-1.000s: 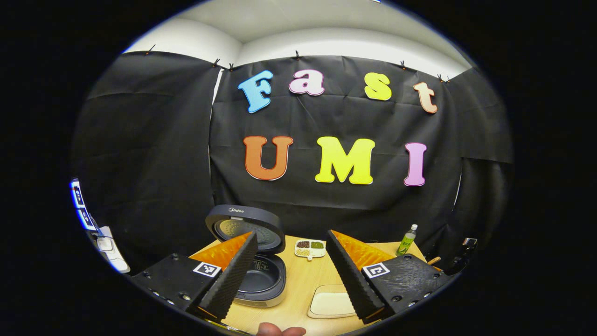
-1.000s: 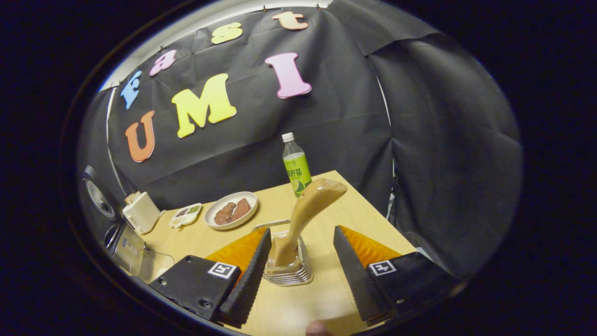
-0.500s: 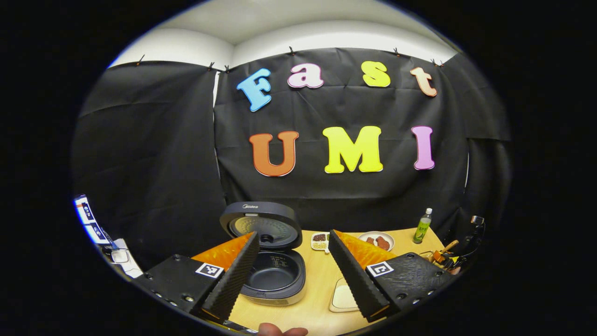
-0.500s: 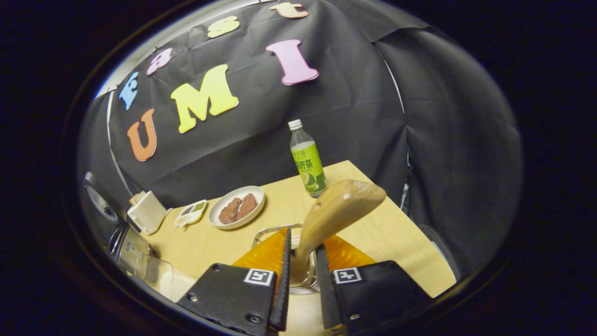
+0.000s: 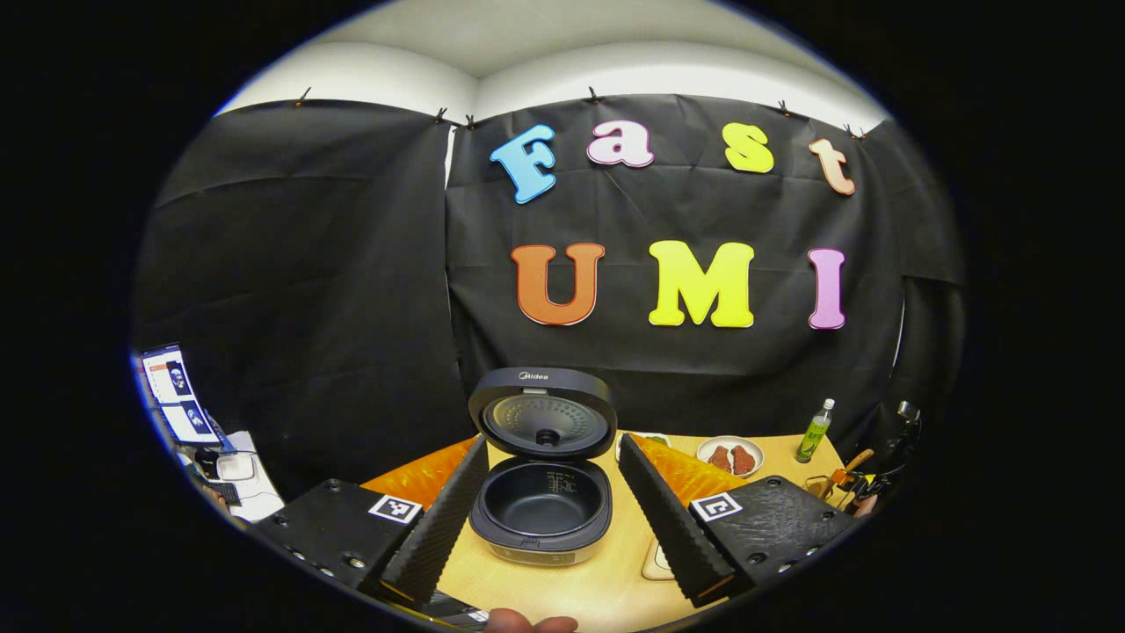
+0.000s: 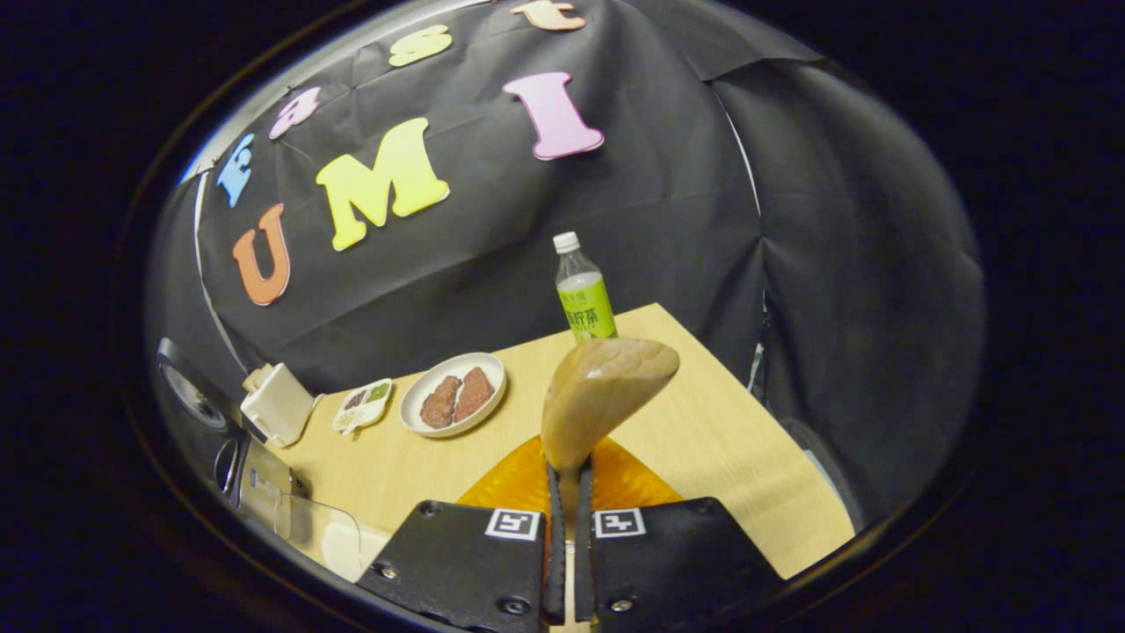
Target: Close the left gripper, press the button to open the rice cooker; take a wooden spoon from the chopstick holder with the right hand, scoop a spoonful of rice and pour it into the rice cooker, then put the wooden spoon back into the chopstick holder.
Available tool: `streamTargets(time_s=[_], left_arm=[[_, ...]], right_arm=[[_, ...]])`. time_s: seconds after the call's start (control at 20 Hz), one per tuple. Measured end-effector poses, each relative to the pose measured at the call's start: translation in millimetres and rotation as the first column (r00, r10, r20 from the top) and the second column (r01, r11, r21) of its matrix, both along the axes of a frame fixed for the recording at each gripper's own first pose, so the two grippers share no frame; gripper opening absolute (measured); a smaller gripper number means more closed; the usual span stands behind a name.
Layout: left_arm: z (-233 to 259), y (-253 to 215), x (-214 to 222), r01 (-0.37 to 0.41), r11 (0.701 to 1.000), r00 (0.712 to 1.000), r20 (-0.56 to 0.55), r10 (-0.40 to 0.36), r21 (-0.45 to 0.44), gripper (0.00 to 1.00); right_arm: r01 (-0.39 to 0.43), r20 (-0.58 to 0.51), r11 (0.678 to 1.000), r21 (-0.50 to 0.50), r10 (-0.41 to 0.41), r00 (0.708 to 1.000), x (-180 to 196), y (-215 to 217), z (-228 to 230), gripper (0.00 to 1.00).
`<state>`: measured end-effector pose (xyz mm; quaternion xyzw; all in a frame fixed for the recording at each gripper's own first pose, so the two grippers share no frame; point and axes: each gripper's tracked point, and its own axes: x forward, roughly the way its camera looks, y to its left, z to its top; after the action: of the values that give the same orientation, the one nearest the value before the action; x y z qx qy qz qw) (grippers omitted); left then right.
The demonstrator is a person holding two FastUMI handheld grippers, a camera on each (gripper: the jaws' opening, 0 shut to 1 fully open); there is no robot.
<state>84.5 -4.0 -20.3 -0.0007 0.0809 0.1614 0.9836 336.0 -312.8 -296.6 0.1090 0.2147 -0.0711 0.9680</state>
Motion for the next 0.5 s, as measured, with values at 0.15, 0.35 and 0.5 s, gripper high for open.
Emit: streamTargets(time_s=[0.15, 0.35, 0.5], left_arm=[[5, 9, -6, 0.016, 1.000, 1.000, 0.012, -0.016, -0.003, 0.96], [6, 22, -12, 0.076, 0.997, 0.997, 0.030, -0.076, -0.005, 0.96], [3, 29, -10, 0.154, 0.988, 0.988, 0.031, -0.154, 0.007, 0.96]], right_arm=[[0.022, 0.021, 1.000, -0.014, -0.022, 1.000, -10, 3, 31, 0.09], [0.016, 0.060, 0.999, -0.046, -0.013, 0.998, -34, 31, 89, 0.09], [-0.027, 0.065, 0.997, -0.073, 0.032, 0.997, -62, 79, 129, 0.09]])
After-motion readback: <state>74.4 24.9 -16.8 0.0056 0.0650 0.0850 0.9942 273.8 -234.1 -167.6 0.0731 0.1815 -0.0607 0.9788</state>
